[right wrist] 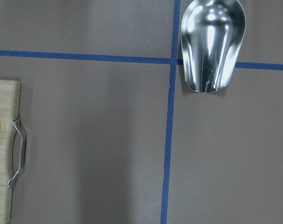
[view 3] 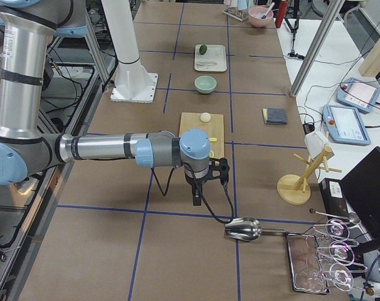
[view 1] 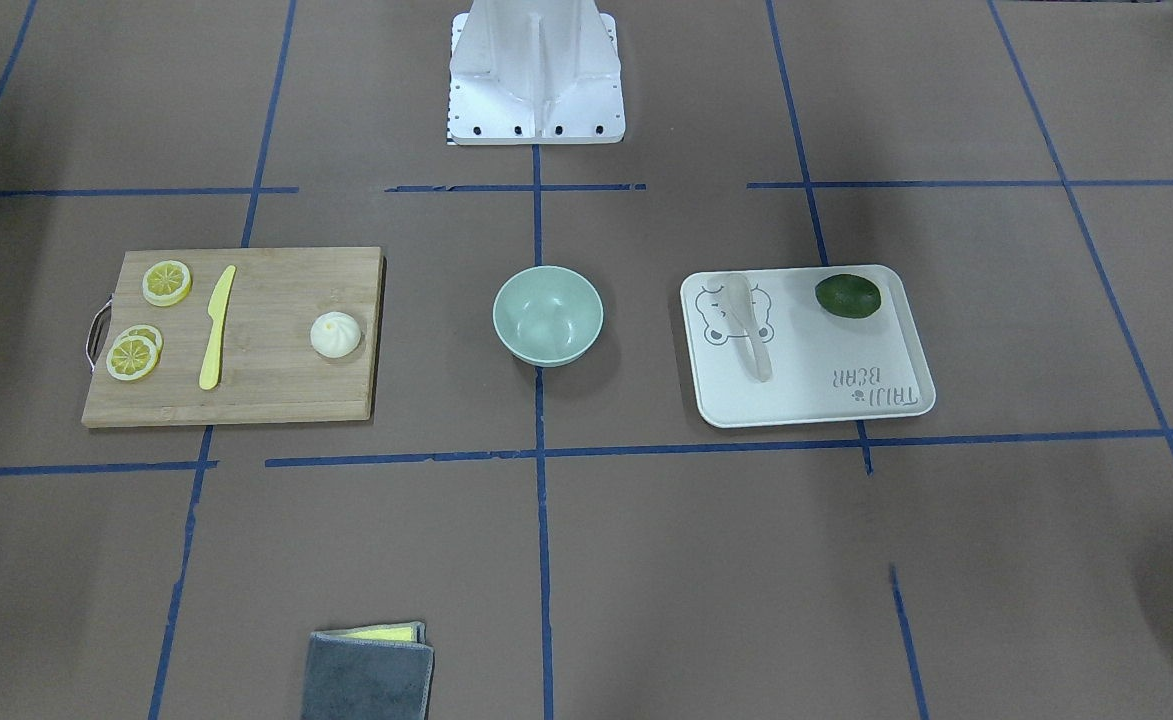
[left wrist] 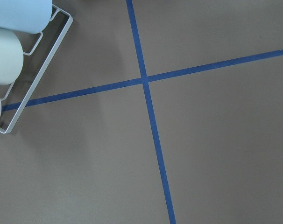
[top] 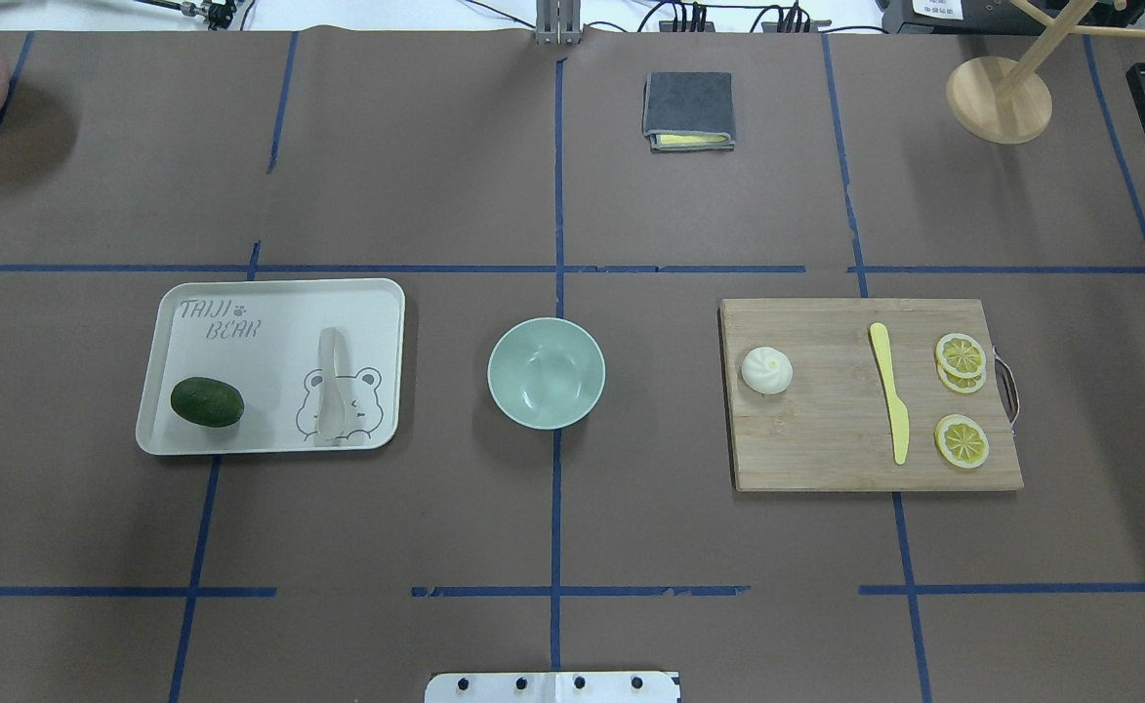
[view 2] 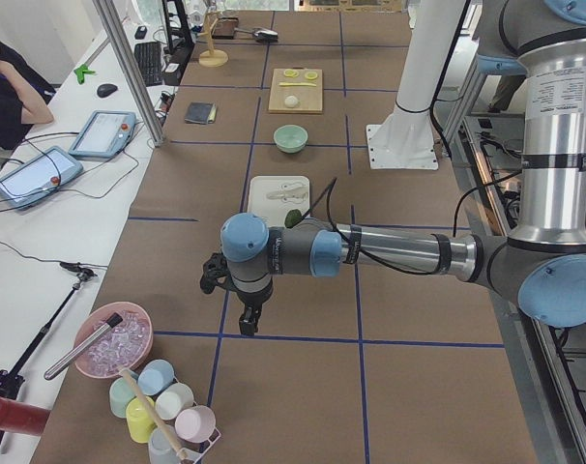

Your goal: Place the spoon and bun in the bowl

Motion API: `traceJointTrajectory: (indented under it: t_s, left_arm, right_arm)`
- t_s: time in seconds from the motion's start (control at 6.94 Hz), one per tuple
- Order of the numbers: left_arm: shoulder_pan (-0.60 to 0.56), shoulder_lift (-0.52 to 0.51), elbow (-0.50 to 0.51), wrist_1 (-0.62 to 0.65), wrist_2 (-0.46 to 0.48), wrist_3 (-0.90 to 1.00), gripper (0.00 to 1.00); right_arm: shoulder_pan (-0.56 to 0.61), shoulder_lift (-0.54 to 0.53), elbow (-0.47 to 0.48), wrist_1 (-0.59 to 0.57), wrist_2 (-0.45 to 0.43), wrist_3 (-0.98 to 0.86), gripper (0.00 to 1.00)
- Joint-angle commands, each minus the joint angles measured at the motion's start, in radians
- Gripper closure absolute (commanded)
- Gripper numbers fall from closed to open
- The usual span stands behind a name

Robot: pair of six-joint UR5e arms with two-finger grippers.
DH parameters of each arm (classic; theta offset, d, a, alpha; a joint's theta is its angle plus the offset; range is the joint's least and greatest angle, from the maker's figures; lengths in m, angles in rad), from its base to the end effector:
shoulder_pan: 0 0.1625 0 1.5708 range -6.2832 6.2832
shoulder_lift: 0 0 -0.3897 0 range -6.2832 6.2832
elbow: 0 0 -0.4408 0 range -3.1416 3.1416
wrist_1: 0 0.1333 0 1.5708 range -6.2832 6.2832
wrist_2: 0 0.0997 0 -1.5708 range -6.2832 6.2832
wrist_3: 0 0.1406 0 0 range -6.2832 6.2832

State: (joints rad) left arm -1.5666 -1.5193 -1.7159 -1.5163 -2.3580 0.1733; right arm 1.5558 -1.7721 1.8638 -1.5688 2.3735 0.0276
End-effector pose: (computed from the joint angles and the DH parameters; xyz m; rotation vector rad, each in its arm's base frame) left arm -0.0315 -0.5225 0.6057 0.1036 0.7823 0.1836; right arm 0.0251 -0.4699 0.5919 0.0715 -0.8038 -0.0257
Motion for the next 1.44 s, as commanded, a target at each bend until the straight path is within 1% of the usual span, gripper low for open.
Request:
traceJointTrajectory:
  t_s: [0.0,0.29,0.43,0.58,0.72,0.86,1.01,1.15,1.3]
  left_arm:
    - [-0.001,-0.001,-0.02,-0.001,0.009,0.0,0.0]
    - [0.0,0.005,-0.042,-0.002,0.003,0.0,0.0]
    - [0.019,-0.01,-0.05,-0.01,0.003,-0.001,0.0]
    - [0.042,-0.03,-0.083,-0.045,0.0,0.002,0.0]
    - [0.055,-0.085,-0.08,-0.109,0.002,-0.009,0.0]
    - [0.056,-0.138,-0.079,-0.167,0.003,-0.009,0.0]
    - [0.057,-0.194,-0.061,-0.3,0.005,-0.009,0.0]
    - [0.057,-0.205,-0.026,-0.49,-0.001,-0.015,0.0]
    - [0.092,-0.209,-0.037,-0.607,-0.003,-0.184,0.0]
  right_arm:
    - [0.0,0.0,0.005,0.003,0.0,0.0,0.0]
    - [-0.002,0.02,0.006,0.007,0.003,0.011,0.0]
    - [-0.002,0.066,0.006,0.082,-0.002,0.017,0.0]
    - [-0.002,0.094,0.003,0.173,-0.007,0.028,0.0]
    - [-0.006,0.141,-0.017,0.179,0.004,0.125,0.0]
    - [-0.032,0.152,-0.015,0.185,0.003,0.194,0.0]
    - [-0.049,0.186,-0.017,0.184,-0.011,0.192,0.0]
    - [-0.056,0.191,-0.015,0.185,-0.037,0.183,0.0]
    - [-0.056,0.191,-0.015,0.185,-0.04,0.183,0.0]
